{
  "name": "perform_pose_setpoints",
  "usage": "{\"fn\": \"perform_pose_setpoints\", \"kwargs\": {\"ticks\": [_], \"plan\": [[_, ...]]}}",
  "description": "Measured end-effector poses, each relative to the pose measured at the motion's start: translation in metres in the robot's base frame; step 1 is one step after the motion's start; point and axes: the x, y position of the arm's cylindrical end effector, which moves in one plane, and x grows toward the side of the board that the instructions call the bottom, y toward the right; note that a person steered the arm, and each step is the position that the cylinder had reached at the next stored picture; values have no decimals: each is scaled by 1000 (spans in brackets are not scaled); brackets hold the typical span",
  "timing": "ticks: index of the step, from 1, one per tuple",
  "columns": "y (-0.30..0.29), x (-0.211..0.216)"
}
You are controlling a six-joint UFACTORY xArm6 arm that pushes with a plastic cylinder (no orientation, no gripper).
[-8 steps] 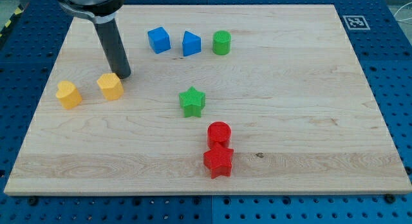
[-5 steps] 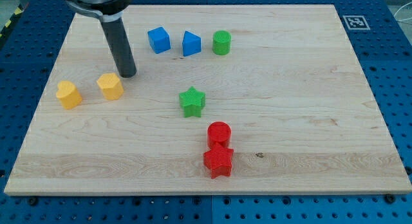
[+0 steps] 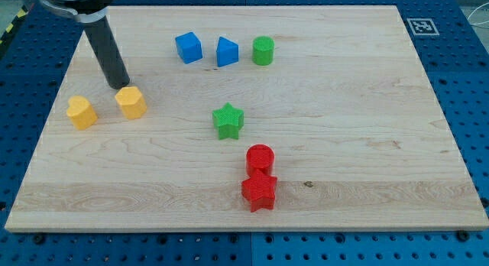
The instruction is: Push yellow hexagon towards center
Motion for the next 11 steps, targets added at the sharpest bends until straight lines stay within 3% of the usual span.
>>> {"fn": "perform_pose_setpoints", "kwargs": {"ticks": [3, 7, 9, 11], "plan": [[-1, 73], [42, 28], [21, 33], [1, 6]]}}
